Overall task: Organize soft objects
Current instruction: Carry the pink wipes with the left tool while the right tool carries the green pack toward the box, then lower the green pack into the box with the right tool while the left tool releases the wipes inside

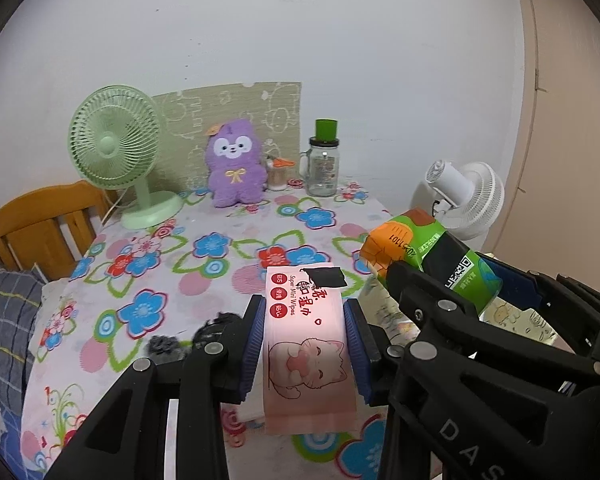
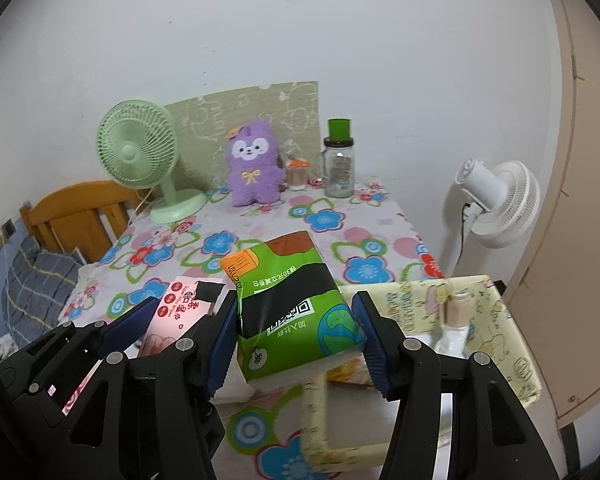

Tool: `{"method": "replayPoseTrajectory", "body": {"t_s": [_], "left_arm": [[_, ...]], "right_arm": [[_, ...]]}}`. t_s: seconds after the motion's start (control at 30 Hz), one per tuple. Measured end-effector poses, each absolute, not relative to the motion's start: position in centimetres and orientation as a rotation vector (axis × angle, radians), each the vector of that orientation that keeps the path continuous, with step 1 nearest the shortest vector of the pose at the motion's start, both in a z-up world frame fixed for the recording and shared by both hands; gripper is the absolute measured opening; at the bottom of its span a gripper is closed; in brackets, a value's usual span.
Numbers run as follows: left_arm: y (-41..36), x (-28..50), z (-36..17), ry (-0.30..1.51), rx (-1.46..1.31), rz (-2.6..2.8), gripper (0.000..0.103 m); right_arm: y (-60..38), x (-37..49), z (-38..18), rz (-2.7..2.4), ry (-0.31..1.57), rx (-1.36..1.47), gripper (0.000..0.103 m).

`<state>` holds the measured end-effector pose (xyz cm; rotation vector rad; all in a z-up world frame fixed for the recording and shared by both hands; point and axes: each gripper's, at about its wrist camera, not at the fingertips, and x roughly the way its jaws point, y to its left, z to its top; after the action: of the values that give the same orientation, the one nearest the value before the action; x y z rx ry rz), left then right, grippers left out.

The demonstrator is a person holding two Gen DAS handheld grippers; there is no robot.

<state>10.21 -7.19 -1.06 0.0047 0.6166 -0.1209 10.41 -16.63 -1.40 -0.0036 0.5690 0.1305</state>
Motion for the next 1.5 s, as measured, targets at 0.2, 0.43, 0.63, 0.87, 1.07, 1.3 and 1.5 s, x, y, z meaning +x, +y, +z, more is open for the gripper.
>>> {"method": "replayPoseTrajectory", "body": {"t_s": [0.2, 0.43, 0.63, 0.87, 1.07, 1.3, 1.5], "left_arm": [[-9.5, 11.1, -1.1, 0.621, 0.015, -0.154, 0.04], [-12.1, 11.9, -1.1, 0.625, 0.026, -0.193, 0.04], [-14.7, 12.9, -1.5, 0.643, 0.034, -0.24, 0.04], [-17.6, 14.2, -2.4, 0.673, 0.051, -0.29, 0.041], [-19.2, 15.1, -3.4, 0.709, 0.066, -0.316, 0.047], [-19.8, 15.4, -3.9, 0.726, 0.099, -0.299, 0.079], [-19.2, 15.5, -4.1, 0.738, 0.095, -0.292, 0.084]], "right_arm": [[-19.0, 11.0, -1.3, 0.104, 0.569, 0.007, 0.059], [-21.7, 11.6, -1.2, 0.068, 0.562, 0.027, 0.059], [-24.3, 12.1, -1.5, 0.025, 0.569, 0.041, 0.059], [-27.2, 12.8, -2.3, -0.025, 0.588, 0.064, 0.059], [-28.9, 13.5, -3.3, -0.048, 0.609, 0.081, 0.059], [-29.6, 14.4, -4.3, -0.034, 0.633, 0.111, 0.061], [-29.1, 14.8, -4.7, -0.016, 0.645, 0.116, 0.068]]}}
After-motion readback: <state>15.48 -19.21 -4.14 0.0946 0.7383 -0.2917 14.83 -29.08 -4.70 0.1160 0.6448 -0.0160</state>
